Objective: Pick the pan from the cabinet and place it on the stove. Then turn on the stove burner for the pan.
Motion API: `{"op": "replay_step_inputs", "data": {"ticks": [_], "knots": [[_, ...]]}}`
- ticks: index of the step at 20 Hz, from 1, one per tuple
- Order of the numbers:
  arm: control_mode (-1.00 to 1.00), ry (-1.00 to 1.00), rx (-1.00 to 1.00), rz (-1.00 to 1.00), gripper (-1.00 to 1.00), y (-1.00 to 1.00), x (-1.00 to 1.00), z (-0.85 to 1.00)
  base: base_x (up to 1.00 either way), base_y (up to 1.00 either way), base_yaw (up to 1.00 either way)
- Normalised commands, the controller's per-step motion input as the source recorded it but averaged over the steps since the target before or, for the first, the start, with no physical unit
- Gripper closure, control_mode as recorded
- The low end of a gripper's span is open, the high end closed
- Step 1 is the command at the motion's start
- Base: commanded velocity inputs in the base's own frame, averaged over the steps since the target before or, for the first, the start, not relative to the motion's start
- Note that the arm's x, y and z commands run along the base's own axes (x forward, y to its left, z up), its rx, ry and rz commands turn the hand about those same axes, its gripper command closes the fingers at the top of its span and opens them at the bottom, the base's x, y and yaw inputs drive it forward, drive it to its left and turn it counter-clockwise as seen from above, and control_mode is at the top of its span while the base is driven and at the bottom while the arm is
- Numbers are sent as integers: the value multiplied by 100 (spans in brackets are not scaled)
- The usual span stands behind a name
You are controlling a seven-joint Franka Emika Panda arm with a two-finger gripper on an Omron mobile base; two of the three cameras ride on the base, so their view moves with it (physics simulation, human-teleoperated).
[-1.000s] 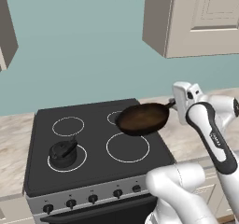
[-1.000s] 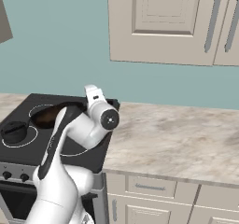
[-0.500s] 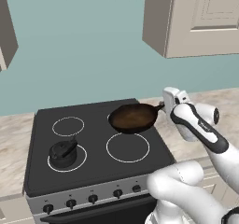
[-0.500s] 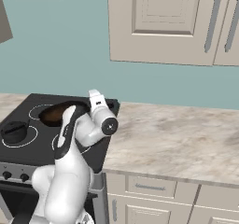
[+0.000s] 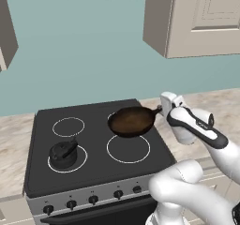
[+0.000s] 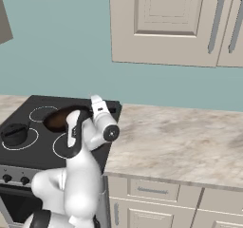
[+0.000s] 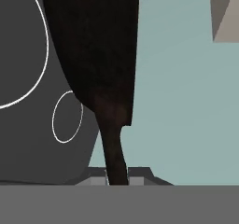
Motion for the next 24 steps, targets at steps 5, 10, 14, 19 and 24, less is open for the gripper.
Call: {"op": "replay_step_inputs", "data": {"ticks": [5, 10, 14, 19, 24], "knots": [[-100, 6, -8, 0, 100, 0, 26, -4, 0, 0, 0], [-100, 5, -7, -2, 100, 0, 16, -6, 0, 0, 0], [-100, 0, 0, -6, 100, 0, 7, -14, 0, 0, 0], [-100, 0, 0, -3, 100, 0, 23, -21, 0, 0, 0], [-100, 0, 0, -2, 100, -1, 7, -15, 0, 0, 0]]}}
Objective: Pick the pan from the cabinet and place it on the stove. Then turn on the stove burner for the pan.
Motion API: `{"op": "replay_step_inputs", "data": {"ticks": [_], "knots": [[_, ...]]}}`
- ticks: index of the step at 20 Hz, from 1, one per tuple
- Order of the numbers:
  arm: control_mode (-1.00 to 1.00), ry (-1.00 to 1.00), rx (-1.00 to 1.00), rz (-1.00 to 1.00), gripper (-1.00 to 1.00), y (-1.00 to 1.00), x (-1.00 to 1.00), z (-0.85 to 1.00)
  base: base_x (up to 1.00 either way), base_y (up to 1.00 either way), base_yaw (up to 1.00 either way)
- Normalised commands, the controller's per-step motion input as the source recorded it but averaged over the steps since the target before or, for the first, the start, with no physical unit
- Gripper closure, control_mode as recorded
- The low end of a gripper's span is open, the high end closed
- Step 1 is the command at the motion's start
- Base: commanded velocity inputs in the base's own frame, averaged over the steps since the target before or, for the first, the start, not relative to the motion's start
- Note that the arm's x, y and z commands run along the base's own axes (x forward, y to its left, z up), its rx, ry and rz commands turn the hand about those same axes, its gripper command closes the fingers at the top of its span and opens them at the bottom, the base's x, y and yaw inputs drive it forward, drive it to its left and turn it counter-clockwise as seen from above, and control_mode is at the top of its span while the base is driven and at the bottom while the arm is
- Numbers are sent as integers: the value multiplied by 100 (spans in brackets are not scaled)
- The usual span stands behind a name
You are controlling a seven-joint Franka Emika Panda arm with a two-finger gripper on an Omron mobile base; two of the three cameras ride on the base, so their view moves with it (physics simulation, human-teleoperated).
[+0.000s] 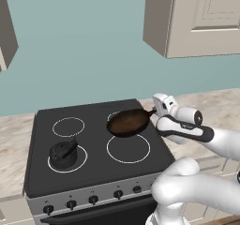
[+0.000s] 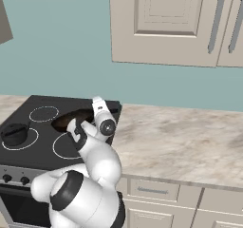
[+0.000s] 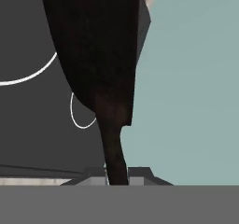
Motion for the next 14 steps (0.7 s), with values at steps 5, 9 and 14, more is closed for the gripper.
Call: {"op": "replay_step_inputs", "data": {"ticks": [5, 9, 14], "knots": [[-100, 0, -4, 0, 100, 0, 11, -19, 0, 0, 0], [-100, 0, -3, 0, 100, 0, 22, -12, 0, 0, 0], [-100, 3, -3, 0, 100, 0, 27, 0, 0, 0, 0]]}}
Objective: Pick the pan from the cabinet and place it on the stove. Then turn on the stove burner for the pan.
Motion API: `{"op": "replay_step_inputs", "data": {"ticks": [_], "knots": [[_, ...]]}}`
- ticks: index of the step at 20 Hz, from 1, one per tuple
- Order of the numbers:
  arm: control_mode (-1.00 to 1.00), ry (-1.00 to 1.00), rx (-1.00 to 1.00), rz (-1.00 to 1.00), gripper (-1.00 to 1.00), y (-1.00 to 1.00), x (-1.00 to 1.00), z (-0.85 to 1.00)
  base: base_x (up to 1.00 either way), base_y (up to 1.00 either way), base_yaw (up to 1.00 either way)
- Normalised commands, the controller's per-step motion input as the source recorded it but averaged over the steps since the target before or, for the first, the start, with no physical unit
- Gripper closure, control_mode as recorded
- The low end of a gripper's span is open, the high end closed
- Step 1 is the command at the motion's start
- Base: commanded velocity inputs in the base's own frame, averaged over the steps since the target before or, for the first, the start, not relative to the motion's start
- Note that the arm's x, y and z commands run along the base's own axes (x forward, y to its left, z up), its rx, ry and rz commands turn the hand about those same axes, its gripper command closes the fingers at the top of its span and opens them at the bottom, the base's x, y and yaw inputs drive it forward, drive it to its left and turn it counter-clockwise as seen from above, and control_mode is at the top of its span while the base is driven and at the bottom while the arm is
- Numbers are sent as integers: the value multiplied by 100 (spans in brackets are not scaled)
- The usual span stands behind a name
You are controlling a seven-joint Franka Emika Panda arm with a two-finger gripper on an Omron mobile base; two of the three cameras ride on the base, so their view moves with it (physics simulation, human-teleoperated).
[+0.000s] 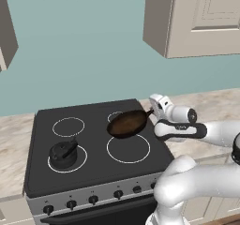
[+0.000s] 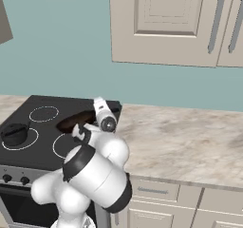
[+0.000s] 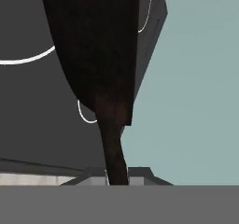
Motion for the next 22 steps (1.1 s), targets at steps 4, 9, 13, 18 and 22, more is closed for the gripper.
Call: {"op": "replay_step_inputs", "data": {"ticks": [4, 9, 13, 18, 22], "knots": [[-100, 5, -2, 0, 100, 0, 32, -3, 0, 0, 0], [-100, 1, -2, 0, 100, 0, 34, -16, 0, 0, 0], [-100, 0, -3, 0, 100, 0, 33, -24, 0, 0, 0], [-100, 0, -6, 0, 100, 0, 27, -38, 0, 0, 0], [-100, -3, -5, 0, 100, 0, 24, -42, 0, 0, 0]]}}
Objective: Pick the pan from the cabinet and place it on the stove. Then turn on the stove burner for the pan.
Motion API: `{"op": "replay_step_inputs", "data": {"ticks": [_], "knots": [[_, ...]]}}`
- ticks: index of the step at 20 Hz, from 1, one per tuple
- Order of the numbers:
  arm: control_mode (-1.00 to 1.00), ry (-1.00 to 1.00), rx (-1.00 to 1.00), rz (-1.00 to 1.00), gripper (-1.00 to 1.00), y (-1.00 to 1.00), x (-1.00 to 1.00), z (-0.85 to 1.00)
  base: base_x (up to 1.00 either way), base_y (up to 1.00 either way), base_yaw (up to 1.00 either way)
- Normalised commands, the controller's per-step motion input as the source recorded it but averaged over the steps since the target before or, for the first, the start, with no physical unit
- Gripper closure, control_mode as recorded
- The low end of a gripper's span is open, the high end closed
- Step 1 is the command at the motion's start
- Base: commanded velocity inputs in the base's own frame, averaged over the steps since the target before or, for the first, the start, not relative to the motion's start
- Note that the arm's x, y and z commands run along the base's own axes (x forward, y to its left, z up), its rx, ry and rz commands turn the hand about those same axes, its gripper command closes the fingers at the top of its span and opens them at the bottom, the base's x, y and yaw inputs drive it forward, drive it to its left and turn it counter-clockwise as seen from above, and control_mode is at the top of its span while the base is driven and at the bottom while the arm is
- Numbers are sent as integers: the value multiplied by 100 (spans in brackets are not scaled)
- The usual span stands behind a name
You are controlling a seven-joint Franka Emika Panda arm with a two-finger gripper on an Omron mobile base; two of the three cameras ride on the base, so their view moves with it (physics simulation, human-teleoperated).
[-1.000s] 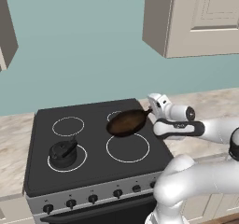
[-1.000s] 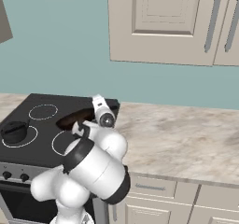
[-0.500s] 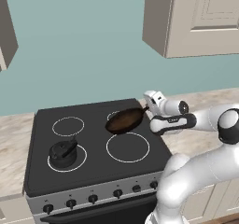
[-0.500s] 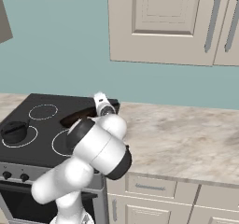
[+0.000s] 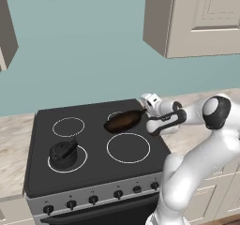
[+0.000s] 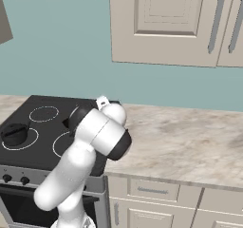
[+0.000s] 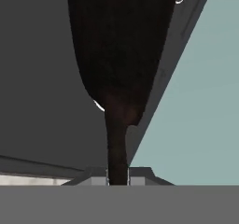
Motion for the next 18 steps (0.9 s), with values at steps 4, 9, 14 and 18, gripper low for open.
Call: {"op": "replay_step_inputs", "data": {"ticks": [4, 9, 14, 18], "knots": [[-100, -4, -3, 0, 100, 1, 24, -36, 0, 0, 0], [-100, 0, -7, 0, 100, 0, 4, -20, 0, 0, 0], [-100, -8, -2, 0, 100, 0, 2, -19, 0, 0, 0], [-100, -12, 0, 0, 100, 0, 5, -13, 0, 0, 0]]}}
